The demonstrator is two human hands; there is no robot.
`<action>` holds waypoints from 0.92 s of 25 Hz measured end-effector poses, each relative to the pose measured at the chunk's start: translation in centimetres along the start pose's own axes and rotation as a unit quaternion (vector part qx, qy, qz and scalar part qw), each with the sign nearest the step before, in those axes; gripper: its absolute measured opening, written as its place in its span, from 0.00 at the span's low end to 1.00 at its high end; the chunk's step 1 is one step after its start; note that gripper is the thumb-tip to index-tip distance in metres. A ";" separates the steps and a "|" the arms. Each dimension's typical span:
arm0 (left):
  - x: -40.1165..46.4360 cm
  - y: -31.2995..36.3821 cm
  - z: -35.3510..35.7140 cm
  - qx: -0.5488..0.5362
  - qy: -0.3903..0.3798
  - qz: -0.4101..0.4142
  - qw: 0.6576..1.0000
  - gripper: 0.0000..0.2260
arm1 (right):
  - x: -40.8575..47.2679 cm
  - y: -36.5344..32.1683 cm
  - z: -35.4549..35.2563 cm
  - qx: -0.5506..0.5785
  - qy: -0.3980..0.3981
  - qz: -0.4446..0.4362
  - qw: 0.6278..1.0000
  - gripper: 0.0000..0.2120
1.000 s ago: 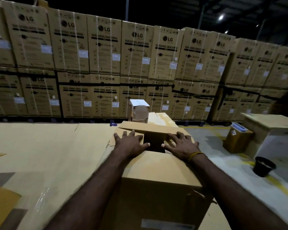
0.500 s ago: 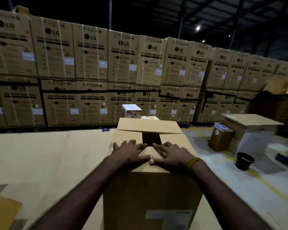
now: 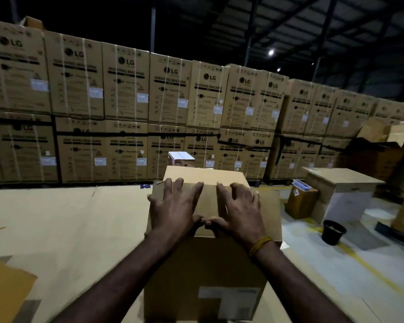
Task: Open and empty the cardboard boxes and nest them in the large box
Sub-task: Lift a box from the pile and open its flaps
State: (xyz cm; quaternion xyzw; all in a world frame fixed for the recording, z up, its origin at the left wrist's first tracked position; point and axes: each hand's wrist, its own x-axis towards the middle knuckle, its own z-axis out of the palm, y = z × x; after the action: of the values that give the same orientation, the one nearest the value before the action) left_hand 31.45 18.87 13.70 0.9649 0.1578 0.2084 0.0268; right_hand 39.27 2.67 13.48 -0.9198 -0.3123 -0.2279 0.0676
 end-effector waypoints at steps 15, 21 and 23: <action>-14.3 1.4 1.5 -0.029 0.126 0.006 0.992 0.17 | -14.9 -0.1 2.5 0.080 0.204 -0.036 0.975 0.31; -13.6 -0.3 2.2 -0.031 -0.113 0.057 0.991 0.27 | -16.5 -0.4 4.5 0.074 -0.007 0.004 0.997 0.27; -13.2 -0.6 2.9 -0.034 -0.136 0.057 0.989 0.28 | -16.2 -0.2 4.9 0.078 -0.054 -0.006 0.995 0.25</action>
State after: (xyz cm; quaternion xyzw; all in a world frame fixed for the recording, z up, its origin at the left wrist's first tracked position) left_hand 21.04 15.34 5.80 0.9902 0.0901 0.0819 0.0689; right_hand 29.63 -4.66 1.61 -0.9209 -0.3377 -0.1530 0.1203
